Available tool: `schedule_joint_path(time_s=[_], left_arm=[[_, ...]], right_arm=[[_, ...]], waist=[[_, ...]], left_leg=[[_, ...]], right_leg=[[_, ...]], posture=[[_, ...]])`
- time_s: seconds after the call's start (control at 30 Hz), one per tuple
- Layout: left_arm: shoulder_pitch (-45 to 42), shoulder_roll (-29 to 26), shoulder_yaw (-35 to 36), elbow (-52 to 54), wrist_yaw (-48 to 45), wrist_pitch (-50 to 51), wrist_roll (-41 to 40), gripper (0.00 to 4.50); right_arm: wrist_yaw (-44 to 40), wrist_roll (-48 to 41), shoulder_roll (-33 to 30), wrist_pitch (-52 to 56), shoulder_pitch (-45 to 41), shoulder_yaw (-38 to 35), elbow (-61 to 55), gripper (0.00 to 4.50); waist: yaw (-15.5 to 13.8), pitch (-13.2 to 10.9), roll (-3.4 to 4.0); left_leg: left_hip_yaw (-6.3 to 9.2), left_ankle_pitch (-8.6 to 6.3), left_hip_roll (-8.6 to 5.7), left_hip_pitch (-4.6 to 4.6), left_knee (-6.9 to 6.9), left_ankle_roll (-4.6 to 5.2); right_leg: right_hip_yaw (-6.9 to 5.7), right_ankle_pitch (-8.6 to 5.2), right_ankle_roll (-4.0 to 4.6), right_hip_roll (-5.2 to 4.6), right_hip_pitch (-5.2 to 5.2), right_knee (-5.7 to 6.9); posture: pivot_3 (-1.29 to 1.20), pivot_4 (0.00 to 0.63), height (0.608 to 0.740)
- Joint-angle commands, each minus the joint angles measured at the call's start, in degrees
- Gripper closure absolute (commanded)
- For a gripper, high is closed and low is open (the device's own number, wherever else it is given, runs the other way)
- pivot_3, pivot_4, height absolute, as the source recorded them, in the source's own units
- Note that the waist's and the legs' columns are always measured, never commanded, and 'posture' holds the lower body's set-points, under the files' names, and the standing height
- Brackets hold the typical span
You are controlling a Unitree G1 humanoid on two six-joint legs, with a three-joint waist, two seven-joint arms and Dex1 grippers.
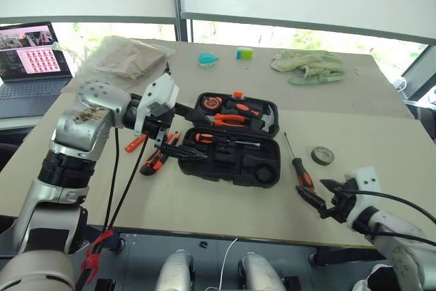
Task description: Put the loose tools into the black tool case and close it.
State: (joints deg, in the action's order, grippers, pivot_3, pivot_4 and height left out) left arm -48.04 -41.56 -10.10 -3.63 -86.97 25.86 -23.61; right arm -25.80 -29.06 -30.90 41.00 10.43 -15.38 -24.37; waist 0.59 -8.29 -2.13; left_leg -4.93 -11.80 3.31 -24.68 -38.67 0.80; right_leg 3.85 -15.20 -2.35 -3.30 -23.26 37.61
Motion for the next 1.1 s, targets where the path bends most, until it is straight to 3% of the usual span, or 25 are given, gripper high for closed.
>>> schedule_joint_path(time_s=[0.03, 0.3, 0.5, 0.63, 0.83, 1.0, 1.1], left_arm=[[-2.10, 1.24, -0.35, -2.21, -0.19, -2.33, 1.17, 0.00], [-4.70, 4.12, -1.73, -8.78, -1.90, -7.39, 4.28, 0.00], [-5.38, 5.93, -2.12, -11.23, -2.78, -9.52, 5.11, 0.00], [-3.78, 6.25, -1.62, -10.22, -2.92, -10.15, 5.10, 0.00], [-2.30, 5.57, 0.07, -8.71, -1.49, -6.65, 3.54, 0.00], [-0.10, 3.44, 1.58, -4.29, 0.05, -3.78, 2.31, 0.00], [1.33, 1.80, 2.47, -1.11, 1.34, -1.93, 1.88, 0.00]], right_arm=[[2.02, 4.49, 1.06, -4.16, -1.56, 1.93, 3.05, 0.65], [3.14, 3.92, 4.35, -5.96, 0.05, -0.54, 0.43, 3.46], [4.82, -2.63, 5.02, -1.18, 3.34, -6.54, -11.25, 3.51], [7.74, -12.58, 4.75, 4.98, 3.29, -13.54, -17.31, 3.51], [3.70, -24.39, -7.54, 9.60, -4.60, -19.89, -16.76, 3.51], [-11.90, -20.81, -21.35, 5.51, -13.23, -11.11, -10.66, 3.51], [-20.01, -16.20, -25.39, 0.59, -18.64, -3.53, -6.17, 3.51]], waist=[[0.10, 0.00, -0.01], [0.10, 0.00, 0.00], [0.09, -0.03, 0.04], [0.09, -0.03, 0.05], [0.37, -0.06, 0.08], [0.27, -0.10, 0.09], [0.24, -0.12, 0.09]], left_leg=[[0.00, 0.00, 0.00, 0.01, 0.00, 0.00], [0.01, 0.00, 0.00, 0.02, 0.00, 0.00], [0.01, 0.00, 0.00, -0.04, 0.00, 0.00], [0.02, 0.00, 0.01, -0.03, 0.00, 0.00], [0.04, 0.00, 0.01, -0.02, 0.00, 0.00], [0.06, 0.00, 0.03, 0.01, 0.08, 0.01], [0.05, 0.00, 0.02, -0.01, 0.14, 0.01]], right_leg=[[0.00, 0.00, 0.00, 0.00, 0.02, 0.00], [0.00, 0.00, 0.00, 0.02, 0.01, 0.02], [0.00, 0.00, -0.01, 0.00, -0.02, 0.01], [0.00, 0.00, -0.01, -0.01, -0.01, 0.01], [0.01, 0.01, -0.01, -0.01, 0.00, 0.00], [-0.01, 0.00, 0.01, 0.04, 0.00, -0.06], [0.00, -0.01, 0.02, 0.03, -0.03, -0.11]], posture=[[0.00, 0.150, 0.740], [0.00, 0.150, 0.740], [0.00, 0.150, 0.740], [0.00, 0.150, 0.740], [0.00, 0.150, 0.740], [0.00, 0.150, 0.740], [0.00, 0.150, 0.740]])
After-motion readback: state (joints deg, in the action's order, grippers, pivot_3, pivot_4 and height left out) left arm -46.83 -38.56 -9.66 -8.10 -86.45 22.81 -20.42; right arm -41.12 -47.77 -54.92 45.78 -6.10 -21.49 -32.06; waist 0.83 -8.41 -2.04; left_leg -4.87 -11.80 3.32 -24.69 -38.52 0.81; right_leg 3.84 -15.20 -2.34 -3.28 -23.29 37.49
